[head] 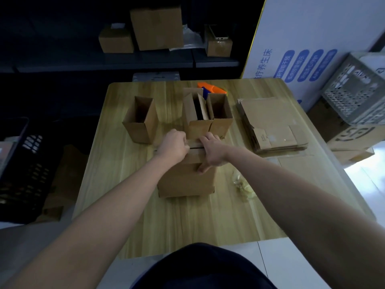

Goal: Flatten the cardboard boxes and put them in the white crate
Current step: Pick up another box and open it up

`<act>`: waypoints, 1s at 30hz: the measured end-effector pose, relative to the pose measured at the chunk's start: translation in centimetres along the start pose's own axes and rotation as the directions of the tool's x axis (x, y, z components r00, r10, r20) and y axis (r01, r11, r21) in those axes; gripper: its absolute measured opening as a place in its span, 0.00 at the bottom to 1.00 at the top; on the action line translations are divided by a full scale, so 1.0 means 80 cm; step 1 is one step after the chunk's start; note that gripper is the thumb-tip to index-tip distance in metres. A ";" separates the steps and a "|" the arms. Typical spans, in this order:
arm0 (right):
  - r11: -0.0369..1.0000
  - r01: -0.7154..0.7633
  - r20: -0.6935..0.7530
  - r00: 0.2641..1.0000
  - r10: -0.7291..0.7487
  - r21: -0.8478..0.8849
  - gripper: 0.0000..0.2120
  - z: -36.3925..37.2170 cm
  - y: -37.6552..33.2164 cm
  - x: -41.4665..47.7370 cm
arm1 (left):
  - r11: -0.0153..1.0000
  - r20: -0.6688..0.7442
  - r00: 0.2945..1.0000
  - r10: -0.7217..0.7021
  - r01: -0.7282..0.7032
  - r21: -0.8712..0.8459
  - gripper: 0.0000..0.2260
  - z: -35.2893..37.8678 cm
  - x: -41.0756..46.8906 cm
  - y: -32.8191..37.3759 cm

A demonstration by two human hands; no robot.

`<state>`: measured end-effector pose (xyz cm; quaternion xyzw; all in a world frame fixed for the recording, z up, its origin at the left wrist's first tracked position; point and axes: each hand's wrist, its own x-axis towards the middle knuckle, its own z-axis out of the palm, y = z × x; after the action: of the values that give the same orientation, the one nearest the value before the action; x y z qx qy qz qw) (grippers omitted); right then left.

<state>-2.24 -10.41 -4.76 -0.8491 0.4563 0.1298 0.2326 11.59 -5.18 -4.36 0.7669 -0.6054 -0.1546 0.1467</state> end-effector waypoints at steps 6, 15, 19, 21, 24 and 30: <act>0.999 -0.003 -0.060 0.998 0.006 0.041 0.57 -0.004 0.028 -0.003 | 0.948 -0.216 0.944 -0.250 0.193 -0.254 0.04 -0.029 0.008 -0.075; 0.971 -0.038 -0.032 0.999 0.031 -0.238 0.56 -0.008 0.005 0.006 | 0.911 -0.295 0.911 -0.288 0.166 -0.377 0.06 -0.008 0.003 -0.066; 0.980 0.001 -0.031 1.000 -0.007 -0.197 0.59 0.004 -0.015 0.015 | 0.984 -0.150 0.988 -0.036 0.009 -0.179 0.08 0.000 -0.001 -0.056; 0.981 0.023 -0.067 0.997 -0.036 -0.192 0.60 0.012 -0.019 0.017 | 0.995 -0.089 0.996 0.031 -0.039 -0.094 0.14 0.002 -0.004 -0.049; 0.984 0.019 -0.093 0.995 -0.036 -0.175 0.60 0.016 -0.017 0.018 | 0.997 -0.042 0.999 0.027 -0.024 0.068 0.27 0.006 -0.007 -0.032; 0.992 0.039 -0.121 0.991 -0.054 -0.122 0.57 0.012 -0.007 0.016 | 0.998 -0.185 0.983 -0.003 -0.009 -0.067 0.06 -0.003 0.003 -0.046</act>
<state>-1.09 -10.55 -5.95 -0.8784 0.4412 0.0982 0.1553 14.94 -4.58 -5.69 0.7717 -0.5847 -0.1028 0.2282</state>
